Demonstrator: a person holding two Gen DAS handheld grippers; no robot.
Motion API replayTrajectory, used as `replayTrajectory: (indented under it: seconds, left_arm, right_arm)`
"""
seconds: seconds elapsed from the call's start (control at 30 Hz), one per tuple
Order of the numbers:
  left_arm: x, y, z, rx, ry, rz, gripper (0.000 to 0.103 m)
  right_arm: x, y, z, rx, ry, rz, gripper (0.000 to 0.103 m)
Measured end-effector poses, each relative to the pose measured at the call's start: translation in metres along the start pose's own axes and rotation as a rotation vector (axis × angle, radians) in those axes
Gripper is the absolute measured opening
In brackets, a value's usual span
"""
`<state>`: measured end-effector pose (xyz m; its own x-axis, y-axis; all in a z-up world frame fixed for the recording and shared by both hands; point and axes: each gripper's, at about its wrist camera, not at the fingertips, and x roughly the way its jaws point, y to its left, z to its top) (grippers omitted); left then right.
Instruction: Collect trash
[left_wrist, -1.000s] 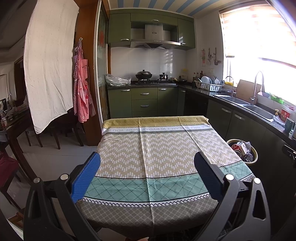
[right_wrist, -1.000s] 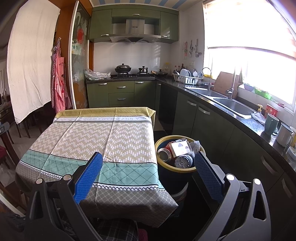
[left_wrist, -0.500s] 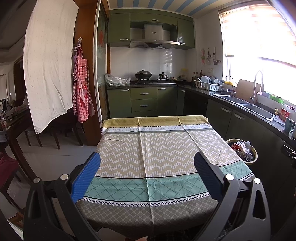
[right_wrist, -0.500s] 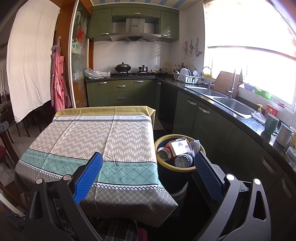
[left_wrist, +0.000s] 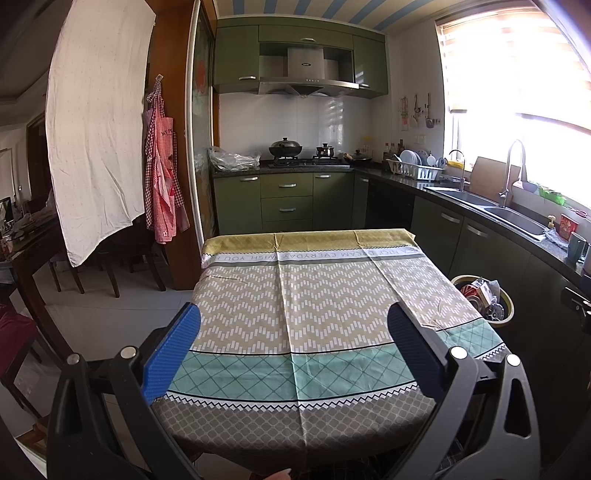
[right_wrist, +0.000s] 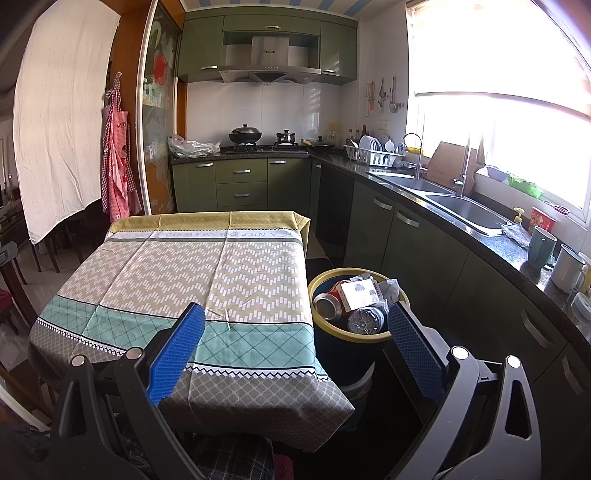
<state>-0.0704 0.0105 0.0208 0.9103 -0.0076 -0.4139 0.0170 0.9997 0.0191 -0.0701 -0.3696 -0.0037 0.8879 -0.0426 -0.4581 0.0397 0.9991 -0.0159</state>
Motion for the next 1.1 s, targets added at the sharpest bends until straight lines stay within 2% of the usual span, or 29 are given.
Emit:
replayTrajectory:
  seconds: [0.73, 1.1]
  left_arm:
    - [0.007, 0.001, 0.001, 0.000, -0.005, -0.015, 0.096]
    - [0.019, 0.002, 0.001, -0.001, 0.038, -0.007, 0.096]
  right_arm:
    - [0.005, -0.001, -0.002, -0.013, 0.012, 0.003, 0.098]
    - [0.014, -0.003, -0.002, -0.015, 0.027, 0.001, 0.098]
